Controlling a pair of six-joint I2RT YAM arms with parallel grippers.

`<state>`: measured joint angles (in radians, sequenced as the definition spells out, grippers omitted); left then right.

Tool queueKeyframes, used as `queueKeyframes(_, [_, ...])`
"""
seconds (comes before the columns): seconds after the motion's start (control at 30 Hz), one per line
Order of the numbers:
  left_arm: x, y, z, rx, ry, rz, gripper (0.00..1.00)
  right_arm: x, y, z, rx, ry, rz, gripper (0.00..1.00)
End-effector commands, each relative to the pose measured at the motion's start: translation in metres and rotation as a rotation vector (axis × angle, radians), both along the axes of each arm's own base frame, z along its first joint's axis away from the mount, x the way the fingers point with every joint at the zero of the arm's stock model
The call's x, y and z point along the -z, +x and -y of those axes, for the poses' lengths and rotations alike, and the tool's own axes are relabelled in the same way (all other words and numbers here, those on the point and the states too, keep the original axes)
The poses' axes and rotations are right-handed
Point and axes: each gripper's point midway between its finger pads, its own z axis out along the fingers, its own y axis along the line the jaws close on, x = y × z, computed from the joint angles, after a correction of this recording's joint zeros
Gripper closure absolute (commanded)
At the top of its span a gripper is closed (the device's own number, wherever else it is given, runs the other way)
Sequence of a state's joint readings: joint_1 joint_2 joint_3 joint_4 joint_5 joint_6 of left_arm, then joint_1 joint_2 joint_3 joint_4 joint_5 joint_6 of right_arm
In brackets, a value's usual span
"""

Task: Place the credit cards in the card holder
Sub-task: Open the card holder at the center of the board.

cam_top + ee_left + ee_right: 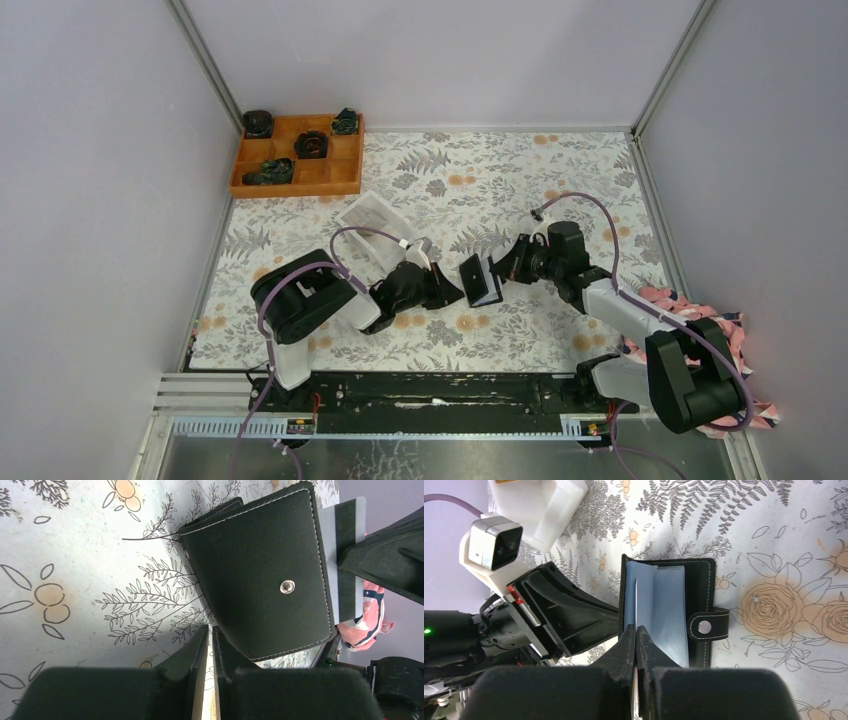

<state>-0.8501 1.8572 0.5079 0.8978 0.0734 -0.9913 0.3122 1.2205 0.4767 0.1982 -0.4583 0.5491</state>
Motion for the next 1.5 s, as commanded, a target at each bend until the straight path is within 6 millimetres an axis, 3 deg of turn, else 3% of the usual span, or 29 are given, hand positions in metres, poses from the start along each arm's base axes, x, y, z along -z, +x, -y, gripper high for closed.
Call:
queueKeyframes(0.0, [0.062, -0.027, -0.045, 0.002, 0.241, -0.124, 0.84, -0.031, 0.005, -0.016, -0.043, 0.077, 0.086, 1.00])
queueKeyframes(0.43, [0.063, -0.036, -0.063, -0.023, 0.280, -0.138, 0.84, -0.025, -0.007, -0.053, -0.123, 0.021, 0.103, 1.00])
queueKeyframes(0.87, [0.053, -0.055, -0.107, -0.139, 0.389, -0.152, 0.74, 0.005, -0.009, -0.059, -0.135, -0.084, 0.083, 1.00])
queueKeyframes(1.17, [0.023, -0.050, -0.108, -0.159, 0.423, -0.080, 0.72, -0.007, -0.004, -0.060, -0.126, -0.078, 0.119, 1.00])
queueKeyframes(1.47, [0.016, -0.042, -0.098, -0.136, 0.425, -0.049, 0.72, -0.007, 0.008, -0.055, -0.083, -0.095, 0.133, 1.00])
